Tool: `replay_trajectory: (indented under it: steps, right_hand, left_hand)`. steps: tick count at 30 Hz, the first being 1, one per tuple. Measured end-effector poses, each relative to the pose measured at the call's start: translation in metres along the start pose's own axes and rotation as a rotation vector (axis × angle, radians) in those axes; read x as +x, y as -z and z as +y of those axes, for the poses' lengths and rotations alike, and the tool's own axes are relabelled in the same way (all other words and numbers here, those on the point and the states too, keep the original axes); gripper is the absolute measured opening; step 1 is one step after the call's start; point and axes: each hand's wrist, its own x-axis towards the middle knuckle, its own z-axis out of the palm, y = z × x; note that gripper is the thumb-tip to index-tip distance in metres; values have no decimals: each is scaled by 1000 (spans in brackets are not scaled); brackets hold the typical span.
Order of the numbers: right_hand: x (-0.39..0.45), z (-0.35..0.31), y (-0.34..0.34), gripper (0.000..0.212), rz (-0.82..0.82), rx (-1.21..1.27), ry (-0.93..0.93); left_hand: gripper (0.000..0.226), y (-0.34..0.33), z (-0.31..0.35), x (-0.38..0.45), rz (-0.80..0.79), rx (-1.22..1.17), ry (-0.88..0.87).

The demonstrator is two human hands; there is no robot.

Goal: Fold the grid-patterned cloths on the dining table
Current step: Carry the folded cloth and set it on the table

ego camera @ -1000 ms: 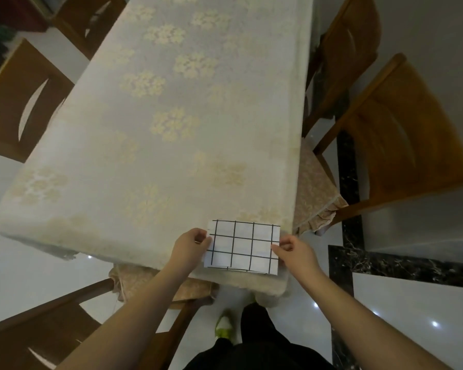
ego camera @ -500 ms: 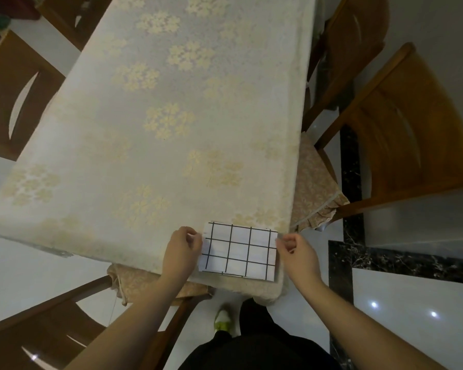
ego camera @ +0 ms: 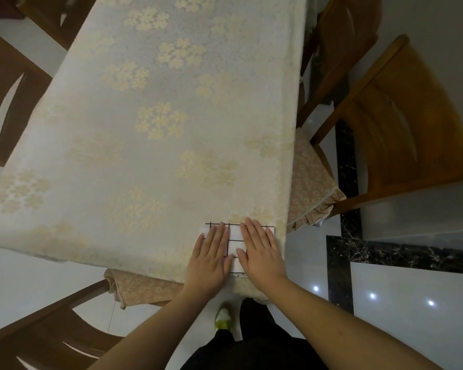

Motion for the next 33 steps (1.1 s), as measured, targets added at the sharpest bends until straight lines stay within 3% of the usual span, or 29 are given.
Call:
replay_trajectory:
  steps: [9,17,33]
  right_hand:
    - [-3,6,-5,67,18,-36,31]
    - [-5,6,-7,81,10,-33,-113]
    - [-3,10,-3,85,-53,-43,-73]
  left_hand:
    - [68,-1,-12,-3,-72,37,1]
    - [92,1,-39,-10,-156,65,61]
    - [94,21,-32,-4,-258,66,55]
